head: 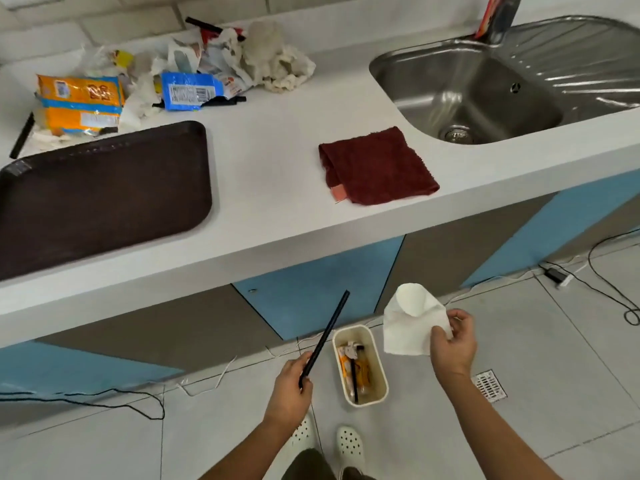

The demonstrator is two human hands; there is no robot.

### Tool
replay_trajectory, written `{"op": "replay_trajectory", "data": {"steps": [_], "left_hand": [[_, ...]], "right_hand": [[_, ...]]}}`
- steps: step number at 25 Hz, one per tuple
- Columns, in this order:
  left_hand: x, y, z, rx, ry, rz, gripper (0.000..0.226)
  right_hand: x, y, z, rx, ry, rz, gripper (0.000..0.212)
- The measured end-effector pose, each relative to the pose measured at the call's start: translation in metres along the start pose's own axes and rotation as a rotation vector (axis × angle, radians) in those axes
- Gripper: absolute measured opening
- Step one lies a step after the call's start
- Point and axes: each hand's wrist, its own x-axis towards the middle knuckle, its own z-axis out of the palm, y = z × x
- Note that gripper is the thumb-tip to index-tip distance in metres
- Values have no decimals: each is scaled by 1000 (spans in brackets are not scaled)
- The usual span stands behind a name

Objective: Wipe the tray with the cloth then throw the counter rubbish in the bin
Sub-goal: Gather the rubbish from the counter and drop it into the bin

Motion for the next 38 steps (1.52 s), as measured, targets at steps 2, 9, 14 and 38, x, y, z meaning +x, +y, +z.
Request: {"op": "replay_trajectory", "data": {"steps": [2, 9, 14, 38], "left_hand": [[2, -14, 10, -45, -57, -142, 43], [51, -30, 56, -336, -180, -664, 34], [106, -51, 91, -295, -228, -658, 37], [165, -96, 135, -292, -351, -666, 32]], "right_hand": [[-6, 40, -6, -120, -29, 143, 35], [-18, 143, 14, -287, -176, 390, 38], [-1, 202, 56, -369, -260, 474, 36], [12, 273, 92, -501, -424, 357, 29]]}}
